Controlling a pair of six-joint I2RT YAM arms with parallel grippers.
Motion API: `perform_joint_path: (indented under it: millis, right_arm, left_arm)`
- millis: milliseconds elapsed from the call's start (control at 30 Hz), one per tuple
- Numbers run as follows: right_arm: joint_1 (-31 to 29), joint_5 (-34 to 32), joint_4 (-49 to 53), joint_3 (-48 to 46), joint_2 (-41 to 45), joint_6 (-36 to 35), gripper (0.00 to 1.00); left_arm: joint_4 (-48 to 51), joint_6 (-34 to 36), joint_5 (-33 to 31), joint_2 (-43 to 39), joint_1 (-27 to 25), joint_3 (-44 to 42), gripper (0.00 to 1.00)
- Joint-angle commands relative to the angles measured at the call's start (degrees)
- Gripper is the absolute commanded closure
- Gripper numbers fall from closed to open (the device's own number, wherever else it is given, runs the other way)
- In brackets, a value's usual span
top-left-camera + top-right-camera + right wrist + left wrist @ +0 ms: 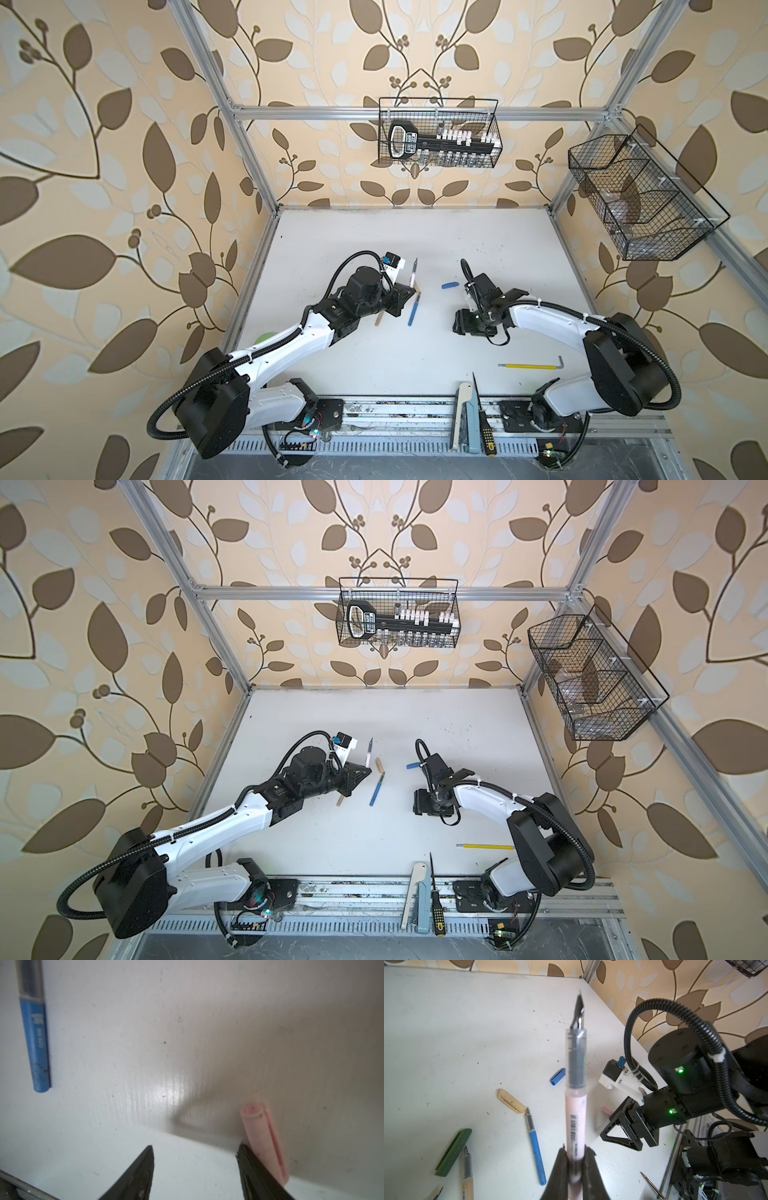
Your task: Insert the pens into the pen caps
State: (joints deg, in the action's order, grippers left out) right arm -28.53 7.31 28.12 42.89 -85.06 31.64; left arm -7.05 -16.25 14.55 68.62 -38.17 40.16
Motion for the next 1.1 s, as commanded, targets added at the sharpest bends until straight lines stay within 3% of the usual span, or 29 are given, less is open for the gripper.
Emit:
perform_joint_path:
  millis: [0,133,333,800,1067]
  right_arm:
    - [0.24,-0.97,-0.4,2.3,-3.67,-2.05,0.35]
    - [0.04,-1.87,3.05,6.03,-6.24,-3.28,0.35]
    - [-1.25,-1.88,6.51,1.99,0.42,-0.52,0.35]
    - [2.11,-3.94,5.66,-3.18,3.49,0.89,0.34]
    - [5.11,-4.01,1.33,0.37,-0.96,-1.93,0.34]
  left_arm:
    - [-2.33,0.43,1.21,0.79,0.29,0.45,1.0]
    - [-2.62,0.43,1.37,1.34,0.29,0.44,1.0]
    - [-3.04,0.26,1.71,1.93,0.27,0.54,1.0]
    - [-2.8,0.07,2.87,1.51,0.29,0.71,1.0]
    - [-2.4,0.67,1.87,0.54,0.25,0.45,1.0]
